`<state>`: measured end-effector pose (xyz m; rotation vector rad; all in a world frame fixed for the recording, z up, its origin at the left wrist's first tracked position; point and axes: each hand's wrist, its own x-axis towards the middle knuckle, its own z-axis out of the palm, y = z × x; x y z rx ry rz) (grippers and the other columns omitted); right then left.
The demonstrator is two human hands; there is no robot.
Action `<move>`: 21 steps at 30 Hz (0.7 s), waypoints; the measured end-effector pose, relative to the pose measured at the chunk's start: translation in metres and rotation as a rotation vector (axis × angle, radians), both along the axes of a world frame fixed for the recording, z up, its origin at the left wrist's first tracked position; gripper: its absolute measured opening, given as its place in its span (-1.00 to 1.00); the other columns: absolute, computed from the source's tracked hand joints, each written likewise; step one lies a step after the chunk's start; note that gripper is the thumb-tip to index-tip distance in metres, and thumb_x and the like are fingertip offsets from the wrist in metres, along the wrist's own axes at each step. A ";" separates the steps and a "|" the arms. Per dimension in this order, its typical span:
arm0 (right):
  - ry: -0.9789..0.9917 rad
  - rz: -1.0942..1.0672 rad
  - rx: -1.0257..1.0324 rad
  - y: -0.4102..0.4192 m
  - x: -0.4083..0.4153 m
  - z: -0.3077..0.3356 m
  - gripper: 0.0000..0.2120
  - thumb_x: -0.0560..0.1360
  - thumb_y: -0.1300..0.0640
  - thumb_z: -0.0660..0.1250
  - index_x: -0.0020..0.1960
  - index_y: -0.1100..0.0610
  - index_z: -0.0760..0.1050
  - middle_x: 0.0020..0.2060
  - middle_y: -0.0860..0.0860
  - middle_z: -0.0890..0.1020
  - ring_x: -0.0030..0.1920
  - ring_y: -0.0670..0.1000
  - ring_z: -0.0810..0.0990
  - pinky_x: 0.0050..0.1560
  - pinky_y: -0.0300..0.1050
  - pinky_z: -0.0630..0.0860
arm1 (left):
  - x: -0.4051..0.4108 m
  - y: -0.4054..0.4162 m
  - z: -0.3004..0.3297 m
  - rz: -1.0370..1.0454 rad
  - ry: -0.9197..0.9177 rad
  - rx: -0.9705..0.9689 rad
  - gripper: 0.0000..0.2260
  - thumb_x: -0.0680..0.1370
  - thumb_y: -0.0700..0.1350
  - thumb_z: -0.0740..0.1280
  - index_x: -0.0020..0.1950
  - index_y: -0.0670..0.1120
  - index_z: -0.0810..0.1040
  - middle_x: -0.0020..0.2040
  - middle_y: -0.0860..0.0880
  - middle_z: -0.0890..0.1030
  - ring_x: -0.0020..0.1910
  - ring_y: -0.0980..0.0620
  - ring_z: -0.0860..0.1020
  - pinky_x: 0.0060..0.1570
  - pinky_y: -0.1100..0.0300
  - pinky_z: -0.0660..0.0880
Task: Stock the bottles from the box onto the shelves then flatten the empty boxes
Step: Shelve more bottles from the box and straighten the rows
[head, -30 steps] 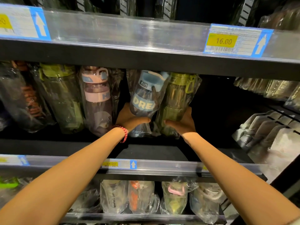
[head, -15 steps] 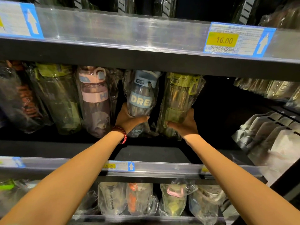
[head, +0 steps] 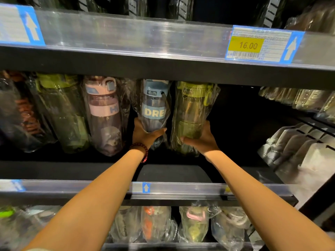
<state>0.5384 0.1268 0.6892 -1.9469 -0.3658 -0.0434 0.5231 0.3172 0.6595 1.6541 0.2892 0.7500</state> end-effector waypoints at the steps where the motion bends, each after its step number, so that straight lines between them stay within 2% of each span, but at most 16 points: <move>1: 0.003 -0.010 -0.001 0.002 -0.002 0.000 -0.15 0.37 0.15 0.52 0.47 0.11 0.07 0.31 0.03 0.36 0.31 -0.01 0.34 0.01 -0.39 0.20 | 0.000 -0.003 0.000 0.024 -0.008 -0.008 -0.24 0.26 -0.21 0.59 0.34 -0.17 0.26 0.18 0.00 0.43 0.15 0.05 0.45 0.09 0.25 0.41; 5: -0.007 -0.052 0.005 0.005 -0.005 -0.001 -0.16 0.37 0.11 0.52 0.47 0.09 0.08 0.39 0.04 0.34 0.39 0.08 0.32 0.07 -0.29 0.20 | -0.001 -0.005 -0.001 0.035 0.015 0.004 -0.26 0.26 -0.18 0.59 0.31 -0.18 0.26 0.23 -0.08 0.45 0.14 0.04 0.45 0.09 0.24 0.41; 8: -0.003 -0.045 0.007 0.004 -0.005 -0.001 -0.14 0.36 0.11 0.52 0.48 0.07 0.06 0.42 0.04 0.32 0.40 0.08 0.30 0.08 -0.28 0.19 | -0.004 -0.001 -0.002 0.004 0.058 0.041 -0.22 0.26 -0.19 0.59 0.34 -0.19 0.22 0.29 -0.12 0.40 0.24 -0.04 0.43 0.17 0.20 0.38; 11: 0.002 -0.039 -0.002 0.004 -0.004 -0.001 -0.09 0.35 0.10 0.53 0.50 0.07 0.03 0.43 0.06 0.30 0.42 0.10 0.28 0.18 -0.22 0.21 | -0.006 0.005 -0.002 -0.027 0.120 0.054 -0.17 0.26 -0.21 0.59 0.38 -0.20 0.17 0.33 -0.14 0.36 0.30 -0.07 0.39 0.18 0.22 0.32; 15: -0.005 -0.048 0.019 0.006 -0.001 -0.003 -0.04 0.32 0.08 0.55 0.50 0.07 0.02 0.43 0.05 0.29 0.43 0.09 0.28 0.17 -0.22 0.20 | -0.010 0.009 0.001 -0.053 0.187 0.025 -0.11 0.27 -0.20 0.58 0.42 -0.19 0.09 0.39 -0.16 0.32 0.35 -0.13 0.35 0.31 0.07 0.31; 18: 0.001 -0.060 0.026 0.006 0.001 -0.003 -0.01 0.31 0.06 0.56 0.52 0.07 -0.02 0.46 0.05 0.24 0.45 0.10 0.24 0.31 -0.10 0.24 | -0.014 0.009 0.006 -0.065 0.199 0.028 -0.15 0.29 -0.21 0.57 0.41 -0.19 0.10 0.38 -0.16 0.33 0.36 -0.12 0.34 0.29 0.10 0.29; 21: 0.010 -0.051 0.004 0.003 0.000 -0.002 0.03 0.33 0.04 0.54 0.54 0.07 -0.10 0.51 0.04 0.13 0.49 0.09 0.14 0.40 -0.02 0.19 | -0.016 0.009 0.007 -0.058 0.226 0.040 -0.17 0.30 -0.22 0.56 0.40 -0.20 0.11 0.38 -0.15 0.34 0.35 -0.12 0.35 0.25 0.15 0.29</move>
